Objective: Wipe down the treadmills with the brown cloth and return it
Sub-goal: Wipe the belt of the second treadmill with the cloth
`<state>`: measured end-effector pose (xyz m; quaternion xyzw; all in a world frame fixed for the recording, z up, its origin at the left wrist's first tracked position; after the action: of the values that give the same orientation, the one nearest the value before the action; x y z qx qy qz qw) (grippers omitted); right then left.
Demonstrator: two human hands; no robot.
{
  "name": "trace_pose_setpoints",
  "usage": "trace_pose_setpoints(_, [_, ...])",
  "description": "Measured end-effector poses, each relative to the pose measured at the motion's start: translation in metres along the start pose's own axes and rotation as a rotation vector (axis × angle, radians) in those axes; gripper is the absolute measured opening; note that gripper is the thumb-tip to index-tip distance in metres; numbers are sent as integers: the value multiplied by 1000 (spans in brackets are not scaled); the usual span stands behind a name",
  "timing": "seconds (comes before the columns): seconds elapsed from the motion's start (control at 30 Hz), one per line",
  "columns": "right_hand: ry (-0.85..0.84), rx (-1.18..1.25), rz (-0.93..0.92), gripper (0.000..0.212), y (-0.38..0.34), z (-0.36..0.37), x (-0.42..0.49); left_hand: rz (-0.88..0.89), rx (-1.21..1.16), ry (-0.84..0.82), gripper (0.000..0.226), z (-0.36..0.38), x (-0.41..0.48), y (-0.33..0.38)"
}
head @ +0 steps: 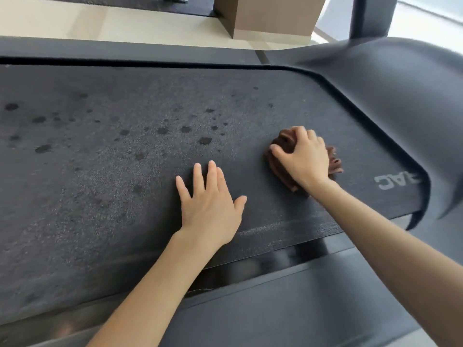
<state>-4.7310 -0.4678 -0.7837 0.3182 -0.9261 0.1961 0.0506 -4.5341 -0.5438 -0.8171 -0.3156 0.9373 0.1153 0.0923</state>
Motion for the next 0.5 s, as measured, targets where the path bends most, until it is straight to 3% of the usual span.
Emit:
trace_pose_setpoints(0.13, [-47, 83, -304, 45, -19, -9, -57, -12, 35, 6, 73, -4, 12, 14])
trace_pose_setpoints(0.23, [-137, 94, -406, 45, -2, -20, -76, 8, 49, 2, 69, -1, 18, 28])
trace_pose_setpoints(0.3, [-155, 122, -312, 42, 39, -33, -65, 22, 51, 49, 71, 2, 18, 29])
trace_pose_setpoints(0.5, [65, 8, 199, 42, 185, -76, -9, 25, 18, 118, 80, 6, 12, 25])
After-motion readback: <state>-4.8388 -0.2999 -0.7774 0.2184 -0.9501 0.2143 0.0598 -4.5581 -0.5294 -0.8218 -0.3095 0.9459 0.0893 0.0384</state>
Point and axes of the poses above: each hand's wrist, its own x-axis towards the middle knuckle, its own z-axis out of the palm, y = z × x, the point moved 6 cm from there along x, towards the middle knuckle, and after that the axes turned 4 degrees about -y, right-handed, at the moved point
